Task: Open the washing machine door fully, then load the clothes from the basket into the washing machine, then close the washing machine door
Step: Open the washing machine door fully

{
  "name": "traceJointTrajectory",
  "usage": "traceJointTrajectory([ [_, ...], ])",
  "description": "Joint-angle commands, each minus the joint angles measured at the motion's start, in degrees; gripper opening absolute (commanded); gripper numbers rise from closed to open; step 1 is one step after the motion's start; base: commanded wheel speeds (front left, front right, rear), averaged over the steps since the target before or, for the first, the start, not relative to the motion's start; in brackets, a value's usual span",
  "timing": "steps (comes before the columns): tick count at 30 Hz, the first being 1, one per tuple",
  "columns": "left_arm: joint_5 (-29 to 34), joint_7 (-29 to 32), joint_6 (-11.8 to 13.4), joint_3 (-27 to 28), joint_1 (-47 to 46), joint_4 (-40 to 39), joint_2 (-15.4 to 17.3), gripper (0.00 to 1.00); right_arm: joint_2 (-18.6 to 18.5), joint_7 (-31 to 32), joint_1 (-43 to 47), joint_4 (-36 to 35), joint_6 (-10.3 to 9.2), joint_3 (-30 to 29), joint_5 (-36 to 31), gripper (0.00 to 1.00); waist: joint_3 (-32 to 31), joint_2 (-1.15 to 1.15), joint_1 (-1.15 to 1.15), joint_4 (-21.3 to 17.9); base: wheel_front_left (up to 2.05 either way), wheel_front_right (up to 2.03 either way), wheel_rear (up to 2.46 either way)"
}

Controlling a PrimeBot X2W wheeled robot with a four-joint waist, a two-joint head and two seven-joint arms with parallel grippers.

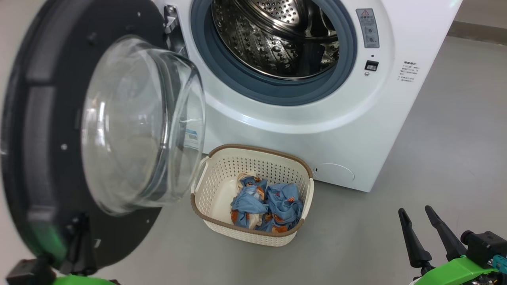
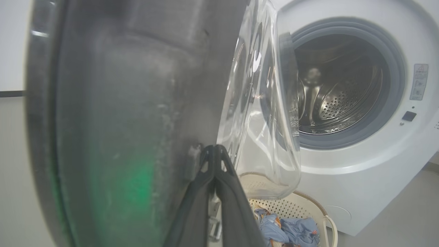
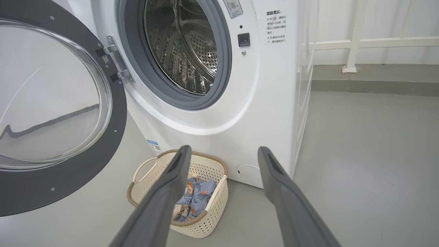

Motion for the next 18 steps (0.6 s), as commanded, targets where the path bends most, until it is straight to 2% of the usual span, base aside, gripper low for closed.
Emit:
traceJointTrajectory([
  [1, 0.40, -0.37, 0.33, 3.81, -3.44, -0.54, 2.15, 0.00, -1.12, -0.70, -0.65, -1.42, 0.09, 1.32, 0.11, 1.00, 0.34, 0.00, 0.00, -0.31, 0.00, 0.00, 0.00],
  [18, 1.37, -0.37, 1.73, 16.20, -12.88, 8.37, 6.51, 0.00, -2.21, -0.70, -2.84, -2.08, 0.09, 1.18, 0.05, 1.00, 5.36, 0.00, 0.00, -1.49, 0.00, 0.00, 0.00],
])
